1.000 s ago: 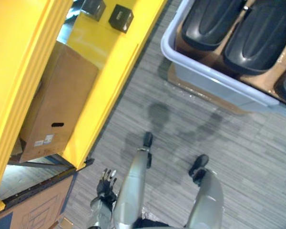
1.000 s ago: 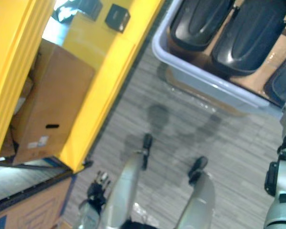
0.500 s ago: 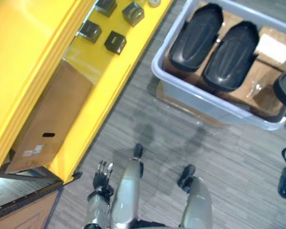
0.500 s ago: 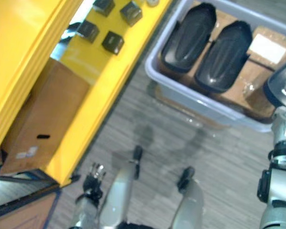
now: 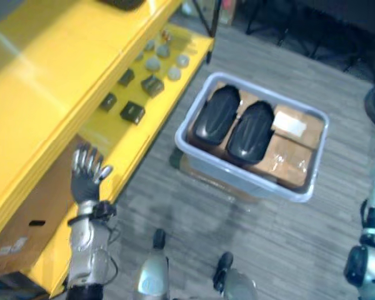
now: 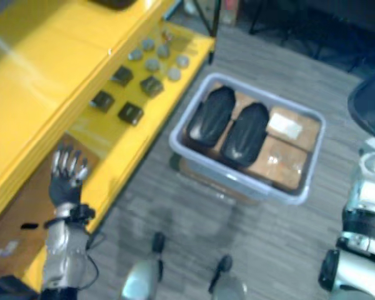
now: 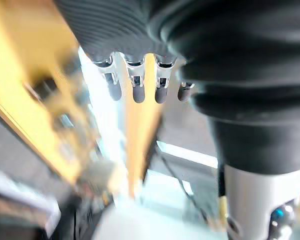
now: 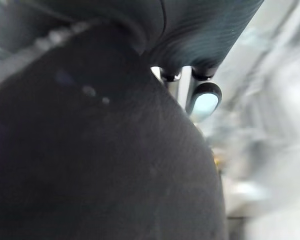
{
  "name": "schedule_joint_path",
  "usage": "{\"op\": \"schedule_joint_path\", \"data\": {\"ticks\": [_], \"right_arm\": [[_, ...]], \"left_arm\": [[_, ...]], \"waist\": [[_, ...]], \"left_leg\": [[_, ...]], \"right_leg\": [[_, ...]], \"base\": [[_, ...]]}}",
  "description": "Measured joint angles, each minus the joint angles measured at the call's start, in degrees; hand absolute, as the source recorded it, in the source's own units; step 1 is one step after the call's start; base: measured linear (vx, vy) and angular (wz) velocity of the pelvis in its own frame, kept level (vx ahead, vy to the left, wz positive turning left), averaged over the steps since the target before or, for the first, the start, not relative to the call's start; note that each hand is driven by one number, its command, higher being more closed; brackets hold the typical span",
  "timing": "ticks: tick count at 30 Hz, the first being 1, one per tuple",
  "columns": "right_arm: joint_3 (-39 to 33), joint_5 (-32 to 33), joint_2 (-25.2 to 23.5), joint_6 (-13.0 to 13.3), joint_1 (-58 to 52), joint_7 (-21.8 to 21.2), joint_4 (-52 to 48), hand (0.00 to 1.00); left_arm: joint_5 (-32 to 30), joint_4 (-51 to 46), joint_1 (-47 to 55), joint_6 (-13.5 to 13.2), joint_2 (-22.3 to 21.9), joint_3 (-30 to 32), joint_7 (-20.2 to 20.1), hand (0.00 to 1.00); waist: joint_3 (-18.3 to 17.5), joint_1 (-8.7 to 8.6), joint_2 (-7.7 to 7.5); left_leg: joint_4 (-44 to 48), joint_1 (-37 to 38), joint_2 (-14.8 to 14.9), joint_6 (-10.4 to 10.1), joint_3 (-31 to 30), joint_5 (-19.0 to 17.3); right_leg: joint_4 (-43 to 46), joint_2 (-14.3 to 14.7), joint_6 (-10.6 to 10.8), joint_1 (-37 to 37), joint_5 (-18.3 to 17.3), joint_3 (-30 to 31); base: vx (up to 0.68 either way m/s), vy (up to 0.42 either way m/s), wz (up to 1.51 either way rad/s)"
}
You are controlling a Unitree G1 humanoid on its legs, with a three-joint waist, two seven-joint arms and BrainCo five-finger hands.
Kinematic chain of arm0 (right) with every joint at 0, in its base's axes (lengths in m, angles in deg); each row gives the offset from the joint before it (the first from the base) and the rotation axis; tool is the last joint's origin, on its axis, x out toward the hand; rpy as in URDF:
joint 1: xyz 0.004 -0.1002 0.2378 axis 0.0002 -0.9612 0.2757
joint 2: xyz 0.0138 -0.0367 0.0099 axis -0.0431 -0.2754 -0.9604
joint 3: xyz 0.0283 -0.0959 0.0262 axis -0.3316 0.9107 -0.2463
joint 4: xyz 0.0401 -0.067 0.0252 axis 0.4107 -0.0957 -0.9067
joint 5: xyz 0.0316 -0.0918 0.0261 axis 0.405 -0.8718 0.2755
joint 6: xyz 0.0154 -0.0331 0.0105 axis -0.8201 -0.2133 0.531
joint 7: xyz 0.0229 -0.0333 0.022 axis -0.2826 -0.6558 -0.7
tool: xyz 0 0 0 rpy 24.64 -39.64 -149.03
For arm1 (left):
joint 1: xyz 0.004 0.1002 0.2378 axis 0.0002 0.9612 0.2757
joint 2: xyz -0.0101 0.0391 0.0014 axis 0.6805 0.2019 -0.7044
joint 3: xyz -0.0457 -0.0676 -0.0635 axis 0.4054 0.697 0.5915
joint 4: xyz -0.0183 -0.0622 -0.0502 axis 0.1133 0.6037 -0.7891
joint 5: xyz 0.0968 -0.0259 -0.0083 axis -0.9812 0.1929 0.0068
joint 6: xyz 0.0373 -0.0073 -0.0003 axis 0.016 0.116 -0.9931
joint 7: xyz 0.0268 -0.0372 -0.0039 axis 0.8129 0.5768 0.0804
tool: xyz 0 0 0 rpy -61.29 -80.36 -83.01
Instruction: Walk over and take plastic housings, then place them on the shelf
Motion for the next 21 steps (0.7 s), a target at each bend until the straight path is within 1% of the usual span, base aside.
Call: {"op": "schedule_joint_path", "data": {"ticks": [1, 2, 3, 4, 6, 7, 8, 9, 10, 11, 12, 13, 15, 16, 17, 18, 20, 21], "right_arm": [[2.4, -3.3, -1.1, 1.7, 0.1, -1.5, -1.4, 1.0], [3.5, -4.8, -1.5, 2.6, 0.1, -2.1, -1.9, 1.0], [5.3, -7.7, -2.2, 4.1, 0.1, -3.2, -3.2, 1.0], [6.6, -9.5, -2.5, 5.2, 0.1, -4.1, -4.1, 1.0], [9.5, -13.4, -3.2, 6.8, 0.3, -5.6, -6.2, 1.0], [11.2, -15.0, -3.6, 7.6, 0.3, -6.7, -7.0, 1.0], [12.0, -15.2, -3.8, 8.1, 0.4, -7.3, -7.3, 1.0], [13.5, -15.8, -4.5, 9.0, 0.8, -8.3, -7.3, 1.0], [15.1, -16.9, -5.3, 9.4, 1.1, -9.2, -7.3, 1.0], [15.7, -17.2, -5.6, 9.8, 1.2, -9.6, -7.3, 1.0], [17.0, -17.3, -6.1, 10.3, 1.4, -10.7, -7.3, 1.0], [17.6, -17.3, -6.4, 10.5, 1.4, -11.3, -7.3, 1.0], [19.8, -17.3, -7.1, 11.1, 1.4, -13.1, -7.3, 1.0], [20.4, -17.5, -7.1, 11.4, 1.4, -13.6, -7.3, 1.0], [21.0, -17.7, -7.1, 11.6, 1.4, -14.1, -7.3, 1.0], [21.4, -17.7, -7.1, 11.6, 1.5, -14.2, -7.3, 1.0], [22.5, -18.3, -7.2, 11.7, 1.5, -14.8, -7.0, 1.0], [23.0, -19.2, -7.2, 12.3, 1.4, -15.3, -6.3, 1.0]], "left_arm": [[-0.8, 0.0, -2.2, 2.2, 1.0, -1.3, -0.6, 0.0], [-1.8, 0.0, -3.1, 3.1, 1.2, -1.7, -1.0, 0.0], [-2.6, 0.1, -5.3, 5.0, 1.6, -3.0, -1.6, 0.0], [-4.1, 0.2, -6.9, 6.5, 2.3, -4.0, -1.8, 0.0], [-4.6, 0.6, -10.0, 9.2, 3.5, -5.7, -2.5, 0.0], [-2.6, 0.8, -11.0, 11.5, 3.5, -5.9, -3.5, 0.0], [-0.6, 1.0, -11.5, 12.9, 3.6, -6.2, -4.1, 0.0], [2.4, 2.1, -12.1, 15.0, 3.6, -7.2, -4.8, 0.0], [5.6, 3.6, -12.4, 17.3, 3.5, -8.1, -5.8, 0.0], [7.5, 4.1, -12.5, 18.3, 3.4, -8.5, -6.3, 0.0], [10.7, 5.1, -12.5, 20.0, 3.3, -9.4, -6.8, 0.0], [12.3, 5.6, -12.5, 20.5, 3.2, -9.8, -7.0, 0.0], [16.7, 7.0, -12.5, 21.8, 2.7, -10.5, -7.3, 0.0], [17.3, 7.4, -12.5, 21.9, 2.7, -10.8, -7.3, 0.0], [18.9, 7.9, -12.5, 21.9, 2.7, -11.0, -7.2, 0.0], [19.1, 8.3, -12.5, 21.9, 2.7, -11.1, -7.2, 0.0], [19.8, 9.9, -12.5, 21.9, 2.7, -11.3, -7.1, 0.0], [20.8, 10.8, -12.4, 21.9, 2.5, -11.5, -7.1, 0.0]], "waist": [[-1.1, -0.15, -0.28], [-2.0, -0.2, -0.42], [-3.2, -0.24, -0.58], [-3.6, -0.34, -0.57], [-4.2, -1.32, -0.57], [-5.1, -1.51, -0.58], [-5.5, -1.55, -0.67], [-6.2, -1.68, -0.54], [-6.9, -2.04, -0.46], [-7.2, -2.17, -0.48], [-7.3, -2.3, -0.5], [-7.3, -2.37, -0.5], [-7.3, -2.73, -0.49], [-7.3, -2.99, -0.44], [-7.3, -3.01, -0.42], [-7.3, -2.96, -0.42], [-7.3, -3.01, -0.4], [-7.5, -3.17, -0.01]], "left_leg": [[-0.9, 1.6, 0.1, 0.0, 0.7, 0.0], [-1.5, 2.2, 0.1, 0.0, 1.1, 0.0], [-2.2, 3.0, 0.1, 0.0, 1.7, 0.0], [-2.6, 3.7, 0.1, 0.1, 2.0, 0.1], [-4.0, 5.9, 0.1, 0.4, 2.4, 0.5], [-4.8, 6.7, 0.0, 0.5, 3.1, 0.7], [-5.0, 7.0, -0.1, 0.6, 3.4, 0.7], [-5.7, 7.7, -0.2, 0.7, 3.8, 0.9], [-5.7, 7.7, -0.2, 0.8, 4.1, 1.0], [-5.7, 7.7, -0.3, 0.9, 4.2, 1.1], [-5.8, 7.8, -0.5, 1.0, 4.6, 1.2], [-5.8, 7.8, -0.6, 1.1, 4.6, 1.4], [-7.7, 8.5, -1.1, 1.1, 4.8, 2.9], [-8.5, 8.6, -1.1, 1.2, 4.7, 3.5], [-8.5, 8.2, -0.9, 1.1, 4.7, 3.5], [-8.5, 8.1, -1.0, 1.0, 4.7, 3.6], [-8.9, 7.9, -1.1, 0.7, 4.7, 4.0], [-8.9, 7.8, -1.1, 0.6, 4.6, 4.4]], "right_leg": [[-0.6, 0.1, 0.1, 0.9, 0.6, 0.3], [-0.7, 0.1, 0.1, 1.0, 0.8, 0.3], [-0.7, 0.0, 0.1, 1.0, 1.2, 0.4], [-0.7, 0.1, -0.1, 1.3, 1.6, 0.4], [-0.7, 0.1, -0.1, 2.6, 2.4, 0.4], [-0.7, 0.0, -0.2, 2.6, 2.7, 0.6], [-0.8, -0.1, -0.3, 2.6, 2.8, 0.6], [-0.8, -0.1, -0.8, 2.7, 3.2, 0.7], [-1.1, -0.2, -0.7, 2.7, 3.7, 0.7], [-1.3, -0.2, -0.7, 2.7, 3.9, 0.8], [-1.8, -0.2, -0.8, 2.7, 4.3, 0.9], [-2.0, -0.2, -0.9, 2.7, 4.4, 1.0], [-2.7, -0.2, -0.9, 2.7, 4.6, 0.9], [-3.0, -0.2, -0.9, 2.7, 4.6, 0.9], [-3.9, -0.2, -1.0, 2.8, 4.6, 1.0], [-4.3, -0.1, -1.0, 2.9, 4.5, 1.0], [-5.1, -0.1, -1.6, 3.2, 3.4, 0.8], [-5.1, 0.1, -1.4, 3.1, 3.1, 0.5]], "base": [[0.08, 0.016, -0.32], [0.06, 0.017, -0.3], [0.05, 0.023, -0.23], [0.03, 0.024, -0.18], [0.02, 0.042, -0.11], [0.0, 0.048, -0.17], [0.0, 0.039, -0.22], [-0.01, 0.036, -0.17], [-0.02, 0.033, -0.14], [-0.03, 0.032, -0.12], [-0.04, 0.025, -0.11], [-0.06, 0.022, -0.1], [-0.09, 0.007, -0.03], [-0.12, -0.007, -0.01], [-0.11, -0.013, 0.0], [-0.13, -0.031, -0.04], [-0.12, -0.045, -0.02], [-0.12, -0.057, 0.05]]}}
